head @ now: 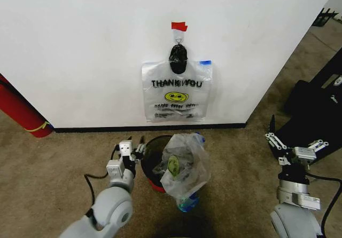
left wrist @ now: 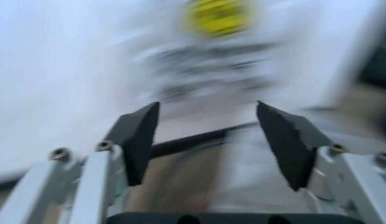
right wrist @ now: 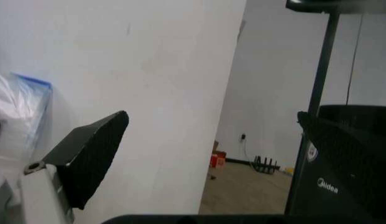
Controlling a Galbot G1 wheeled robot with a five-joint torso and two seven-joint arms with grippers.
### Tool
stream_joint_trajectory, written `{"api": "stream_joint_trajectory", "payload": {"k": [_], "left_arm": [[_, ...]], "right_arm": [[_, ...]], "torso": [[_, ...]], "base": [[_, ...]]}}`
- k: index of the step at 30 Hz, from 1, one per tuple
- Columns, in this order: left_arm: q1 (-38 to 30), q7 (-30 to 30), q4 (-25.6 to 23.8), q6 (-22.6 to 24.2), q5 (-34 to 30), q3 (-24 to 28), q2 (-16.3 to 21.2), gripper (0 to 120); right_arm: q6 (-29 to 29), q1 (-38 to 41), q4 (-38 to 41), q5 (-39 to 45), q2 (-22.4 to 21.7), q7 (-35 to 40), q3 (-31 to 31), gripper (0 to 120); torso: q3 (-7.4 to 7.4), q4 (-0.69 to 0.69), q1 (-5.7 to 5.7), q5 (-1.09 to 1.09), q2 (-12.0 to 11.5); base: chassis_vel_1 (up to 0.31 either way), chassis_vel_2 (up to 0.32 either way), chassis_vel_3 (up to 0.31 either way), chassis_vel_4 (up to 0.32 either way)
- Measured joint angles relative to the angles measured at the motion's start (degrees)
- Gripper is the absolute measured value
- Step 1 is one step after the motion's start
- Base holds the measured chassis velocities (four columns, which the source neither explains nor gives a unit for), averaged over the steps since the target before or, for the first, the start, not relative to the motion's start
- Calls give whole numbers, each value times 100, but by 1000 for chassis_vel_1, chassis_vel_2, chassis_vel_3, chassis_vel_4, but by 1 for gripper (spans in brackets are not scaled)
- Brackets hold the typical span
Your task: Pick up the garbage bag from the wall and place it over the trash bin.
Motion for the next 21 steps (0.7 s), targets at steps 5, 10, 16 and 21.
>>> {"api": "stream_joint_trajectory", "payload": {"k": [5,10,16,21], "left_arm": [[-500,1067,-367,729,-37,406,191,90],[-1087,674,-374,1498,-266,1174,110,100],[-1323,-89,-195,1934,68,2207,-197,100],[-1333,-257,14,1957,733,2667,-431,98]], "right_arm": [[-62,30,-232,21,57,-57,16,100],[-99,48,-449,21,87,-97,158,100],[-143,-55,-549,14,145,-73,262,100],[-148,-107,-485,-84,328,-69,236,100]], "torso": [[-1,-2,0,0,0],[0,-2,0,1,0],[0,-2,0,1,0],[-1,-1,0,1,0]], "base": [[0,0,0,0],[0,0,0,0],[0,0,0,0],[0,0,0,0]]}}
